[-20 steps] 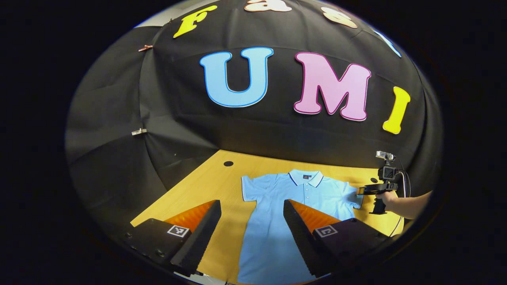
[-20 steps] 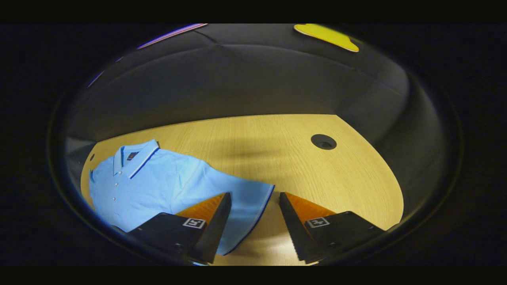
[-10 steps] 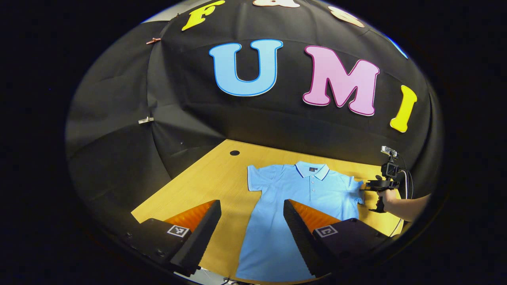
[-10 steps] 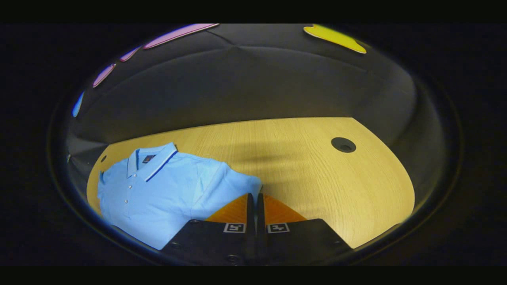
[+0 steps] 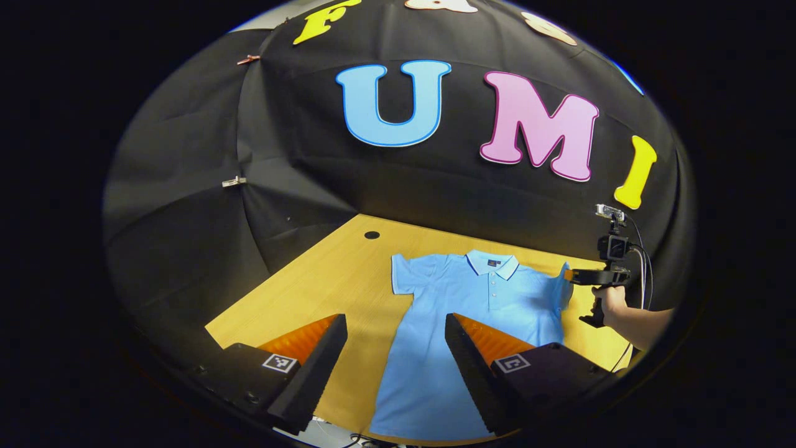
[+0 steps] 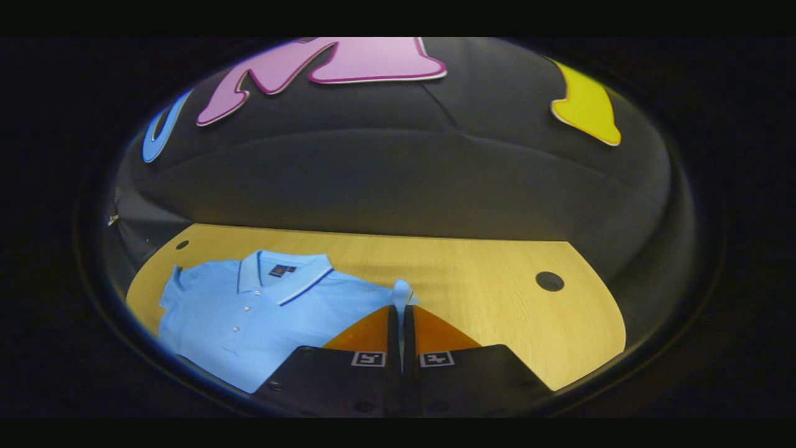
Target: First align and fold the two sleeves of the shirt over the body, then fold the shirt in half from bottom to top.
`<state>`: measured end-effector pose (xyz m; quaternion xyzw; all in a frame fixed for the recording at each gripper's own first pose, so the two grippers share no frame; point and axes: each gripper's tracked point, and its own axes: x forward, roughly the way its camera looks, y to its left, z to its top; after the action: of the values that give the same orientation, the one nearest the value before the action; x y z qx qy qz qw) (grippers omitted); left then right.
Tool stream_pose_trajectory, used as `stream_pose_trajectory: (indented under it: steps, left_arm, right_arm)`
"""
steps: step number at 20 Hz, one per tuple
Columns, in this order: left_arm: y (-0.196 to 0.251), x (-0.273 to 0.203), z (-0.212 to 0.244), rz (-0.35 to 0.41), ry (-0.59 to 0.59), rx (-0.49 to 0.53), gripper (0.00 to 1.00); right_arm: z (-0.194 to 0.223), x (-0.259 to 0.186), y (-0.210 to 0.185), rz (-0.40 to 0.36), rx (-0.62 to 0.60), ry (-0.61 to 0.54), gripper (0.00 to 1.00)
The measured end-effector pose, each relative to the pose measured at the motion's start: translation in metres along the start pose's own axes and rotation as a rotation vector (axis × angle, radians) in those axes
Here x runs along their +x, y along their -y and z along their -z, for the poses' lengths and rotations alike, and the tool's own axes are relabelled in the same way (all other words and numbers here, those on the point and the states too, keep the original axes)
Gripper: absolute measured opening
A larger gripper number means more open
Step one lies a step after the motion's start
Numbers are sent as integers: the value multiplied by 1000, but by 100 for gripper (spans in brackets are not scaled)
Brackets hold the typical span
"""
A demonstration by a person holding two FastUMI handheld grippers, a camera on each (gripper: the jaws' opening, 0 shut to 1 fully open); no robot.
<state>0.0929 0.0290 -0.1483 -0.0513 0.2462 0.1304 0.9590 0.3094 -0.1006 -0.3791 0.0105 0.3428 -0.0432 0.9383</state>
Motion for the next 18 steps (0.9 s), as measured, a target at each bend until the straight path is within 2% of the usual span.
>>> stream_pose_trajectory:
  steps: [6,7,8,12,16,18]
  left_arm:
    - [-13,18,2,12,15,-28,99]
    - [-16,27,-1,20,23,-32,99]
    - [-18,38,-4,30,30,-27,99]
    - [-22,102,-19,79,38,12,99]
    - [-10,178,-32,160,35,2,99]
    - [-2,219,-28,192,-12,-8,99]
  right_arm:
    - [6,8,-88,-81,-55,-36,5]
    - [12,8,-96,-73,-82,-47,10]
    - [17,8,-104,-74,-104,-55,1]
    - [28,-27,-112,-102,-153,-26,93]
    - [40,-73,-87,-94,-148,1,98]
    - [46,-96,-72,-83,-124,13,98]
